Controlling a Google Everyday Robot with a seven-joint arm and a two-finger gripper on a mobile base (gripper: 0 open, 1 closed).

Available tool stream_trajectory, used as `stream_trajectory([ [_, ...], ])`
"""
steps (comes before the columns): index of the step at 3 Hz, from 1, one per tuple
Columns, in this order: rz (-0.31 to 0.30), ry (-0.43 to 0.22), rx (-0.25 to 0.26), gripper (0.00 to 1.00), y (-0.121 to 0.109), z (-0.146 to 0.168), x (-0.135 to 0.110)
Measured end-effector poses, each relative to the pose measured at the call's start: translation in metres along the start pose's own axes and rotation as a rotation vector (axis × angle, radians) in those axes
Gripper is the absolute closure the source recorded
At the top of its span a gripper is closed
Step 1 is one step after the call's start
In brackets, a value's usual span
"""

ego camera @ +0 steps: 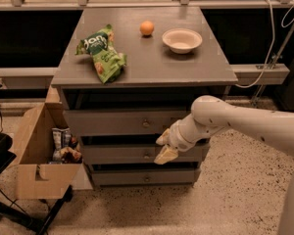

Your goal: Close top drawer

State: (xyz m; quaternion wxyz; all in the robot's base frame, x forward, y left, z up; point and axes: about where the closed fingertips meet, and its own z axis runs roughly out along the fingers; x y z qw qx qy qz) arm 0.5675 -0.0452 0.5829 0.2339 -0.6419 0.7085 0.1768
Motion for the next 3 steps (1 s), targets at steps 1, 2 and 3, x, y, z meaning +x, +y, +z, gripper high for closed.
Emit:
stream_trajectory([
  [1, -0.074, 0.098, 0.006, 0.63, 0.04, -0.026, 0.0],
  [2, -0.155, 0.288, -0.06, 0.86, 0.105, -0.054, 0.009],
  [3, -0.159, 0.455, -0.028, 1.0, 0.142, -0.112, 0.019],
])
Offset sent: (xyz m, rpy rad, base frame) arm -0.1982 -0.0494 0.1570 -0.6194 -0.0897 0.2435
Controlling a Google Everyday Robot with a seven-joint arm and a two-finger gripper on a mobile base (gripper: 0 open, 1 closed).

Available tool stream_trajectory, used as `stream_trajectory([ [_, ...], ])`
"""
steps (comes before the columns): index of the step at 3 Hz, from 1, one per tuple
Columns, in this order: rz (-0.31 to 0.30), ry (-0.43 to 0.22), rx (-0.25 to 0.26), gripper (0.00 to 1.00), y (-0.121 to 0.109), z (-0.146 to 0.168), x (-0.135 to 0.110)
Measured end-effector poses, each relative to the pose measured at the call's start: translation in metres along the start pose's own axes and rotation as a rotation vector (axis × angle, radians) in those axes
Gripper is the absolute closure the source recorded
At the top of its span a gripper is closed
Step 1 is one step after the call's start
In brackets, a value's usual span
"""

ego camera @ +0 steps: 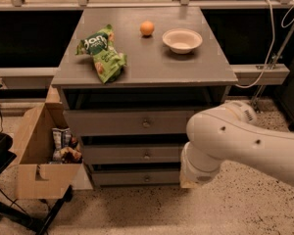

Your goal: Close top drawer

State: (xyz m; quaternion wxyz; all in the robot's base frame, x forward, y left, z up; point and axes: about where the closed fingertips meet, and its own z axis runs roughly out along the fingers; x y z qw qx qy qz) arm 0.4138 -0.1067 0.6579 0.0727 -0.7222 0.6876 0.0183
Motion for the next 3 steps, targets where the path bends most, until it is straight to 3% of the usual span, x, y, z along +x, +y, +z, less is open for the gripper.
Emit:
stream_trajectory([
  [1, 0.057, 0.073, 0.203, 1.0, -0.008, -0.095, 0.036],
  [2, 0.23, 0.049, 0.471, 1.0, -0.049, -0.192, 0.076],
  [3, 0.251, 0.035, 0.489, 0.82, -0.056, -0.2, 0.075],
])
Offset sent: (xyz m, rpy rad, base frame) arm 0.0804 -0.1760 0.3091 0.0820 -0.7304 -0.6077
